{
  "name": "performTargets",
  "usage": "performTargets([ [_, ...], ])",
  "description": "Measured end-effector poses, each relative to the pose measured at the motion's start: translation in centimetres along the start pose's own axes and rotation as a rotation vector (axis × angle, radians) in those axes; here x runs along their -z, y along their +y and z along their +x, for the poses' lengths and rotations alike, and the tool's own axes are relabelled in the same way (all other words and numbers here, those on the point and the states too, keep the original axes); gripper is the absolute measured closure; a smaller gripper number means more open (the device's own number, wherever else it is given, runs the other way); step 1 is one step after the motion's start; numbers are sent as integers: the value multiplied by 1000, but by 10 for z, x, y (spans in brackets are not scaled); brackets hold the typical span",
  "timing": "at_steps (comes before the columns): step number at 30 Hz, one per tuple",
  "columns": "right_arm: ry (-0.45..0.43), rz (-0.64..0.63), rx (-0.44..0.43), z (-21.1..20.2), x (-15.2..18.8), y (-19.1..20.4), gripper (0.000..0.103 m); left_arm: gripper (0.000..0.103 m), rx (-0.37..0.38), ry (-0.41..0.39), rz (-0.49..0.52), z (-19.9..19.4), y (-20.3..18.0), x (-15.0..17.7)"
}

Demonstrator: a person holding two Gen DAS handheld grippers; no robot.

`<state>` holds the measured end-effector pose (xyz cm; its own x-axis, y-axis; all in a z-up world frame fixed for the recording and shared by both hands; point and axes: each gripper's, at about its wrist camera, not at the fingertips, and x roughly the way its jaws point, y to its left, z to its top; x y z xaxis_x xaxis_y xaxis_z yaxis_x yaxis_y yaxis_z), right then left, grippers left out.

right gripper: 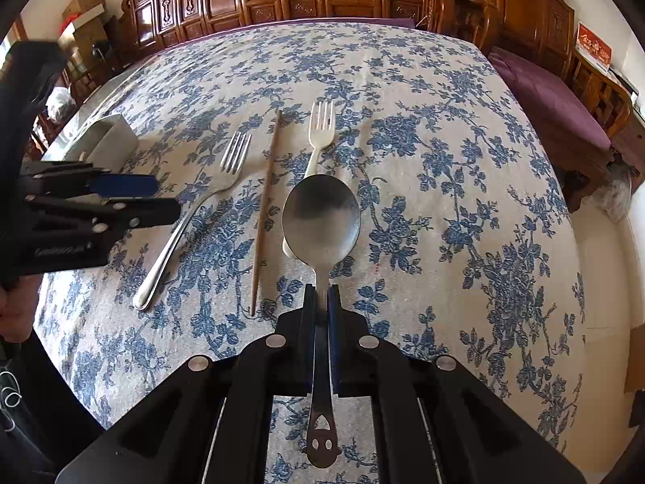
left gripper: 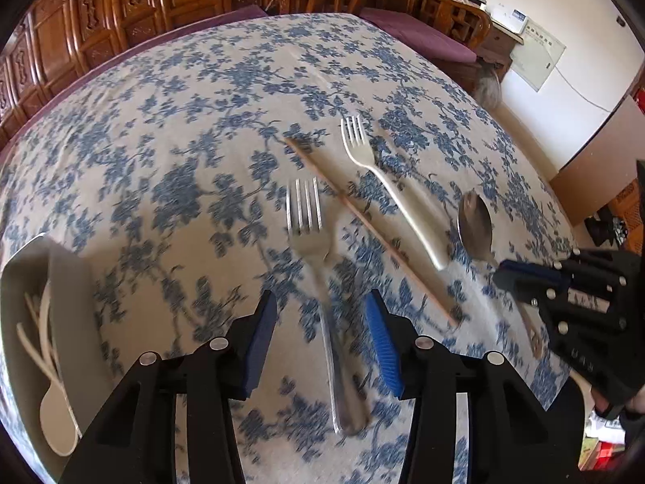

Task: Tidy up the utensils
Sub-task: 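Grasp the metal fork by its handle with the left gripper while the right holds the metal spoon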

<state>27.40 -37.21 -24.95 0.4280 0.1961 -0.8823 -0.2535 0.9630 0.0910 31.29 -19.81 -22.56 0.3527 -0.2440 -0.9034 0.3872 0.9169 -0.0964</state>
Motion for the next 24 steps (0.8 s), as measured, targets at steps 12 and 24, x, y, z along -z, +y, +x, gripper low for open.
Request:
performTargets([
  [12, 2, 29, -9, -2, 0, -1, 96, 75, -28, 101, -20, 28, 2, -4],
  [24, 0, 21, 3, -8, 4, 10, 96, 97, -79, 123, 50, 27, -10, -2],
])
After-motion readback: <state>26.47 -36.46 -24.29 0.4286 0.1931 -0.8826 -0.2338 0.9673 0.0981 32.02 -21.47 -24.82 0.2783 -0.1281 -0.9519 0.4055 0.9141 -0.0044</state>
